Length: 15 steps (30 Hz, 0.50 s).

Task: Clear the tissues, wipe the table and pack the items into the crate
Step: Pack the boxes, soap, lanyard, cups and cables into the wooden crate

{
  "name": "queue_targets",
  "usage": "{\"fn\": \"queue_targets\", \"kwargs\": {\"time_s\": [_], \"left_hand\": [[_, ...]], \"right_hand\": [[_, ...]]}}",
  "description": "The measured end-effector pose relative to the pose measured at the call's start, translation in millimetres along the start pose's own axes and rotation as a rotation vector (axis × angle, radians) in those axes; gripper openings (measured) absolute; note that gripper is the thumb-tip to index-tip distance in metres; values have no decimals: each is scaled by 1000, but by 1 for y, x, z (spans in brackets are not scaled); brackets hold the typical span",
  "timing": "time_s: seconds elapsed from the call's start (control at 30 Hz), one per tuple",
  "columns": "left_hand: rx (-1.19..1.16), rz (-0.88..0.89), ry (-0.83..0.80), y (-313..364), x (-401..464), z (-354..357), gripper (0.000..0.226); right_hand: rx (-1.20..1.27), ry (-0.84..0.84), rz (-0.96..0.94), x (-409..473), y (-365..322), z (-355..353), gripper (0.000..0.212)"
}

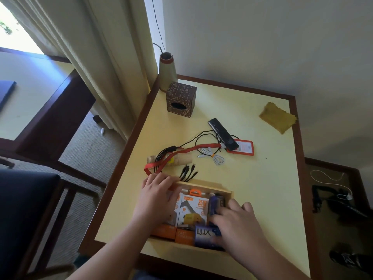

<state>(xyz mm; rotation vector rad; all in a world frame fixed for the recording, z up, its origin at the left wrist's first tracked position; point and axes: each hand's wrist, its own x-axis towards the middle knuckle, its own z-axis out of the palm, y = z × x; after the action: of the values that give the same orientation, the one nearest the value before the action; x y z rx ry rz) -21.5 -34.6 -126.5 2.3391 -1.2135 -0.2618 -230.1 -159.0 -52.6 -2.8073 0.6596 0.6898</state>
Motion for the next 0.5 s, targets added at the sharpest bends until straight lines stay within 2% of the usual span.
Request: {"fn": "queue_targets", "kwargs": {"time_s": [0.13,0.23,0.33,0.5], "left_hand": [[4,-22,-5,2,0,-1,29],[-6,-26,-1,3,-1,-2,29],[0,-26,-7,3,0,-2,29],[5,-26,1,2,0,-1,28]], "right_hand": [[60,19,-36,3,9,4,48],[205,62,-90,4,20,-2,43],[424,202,-106,6,32,-9,31],[700,512,67,27,59,-15,16]]}}
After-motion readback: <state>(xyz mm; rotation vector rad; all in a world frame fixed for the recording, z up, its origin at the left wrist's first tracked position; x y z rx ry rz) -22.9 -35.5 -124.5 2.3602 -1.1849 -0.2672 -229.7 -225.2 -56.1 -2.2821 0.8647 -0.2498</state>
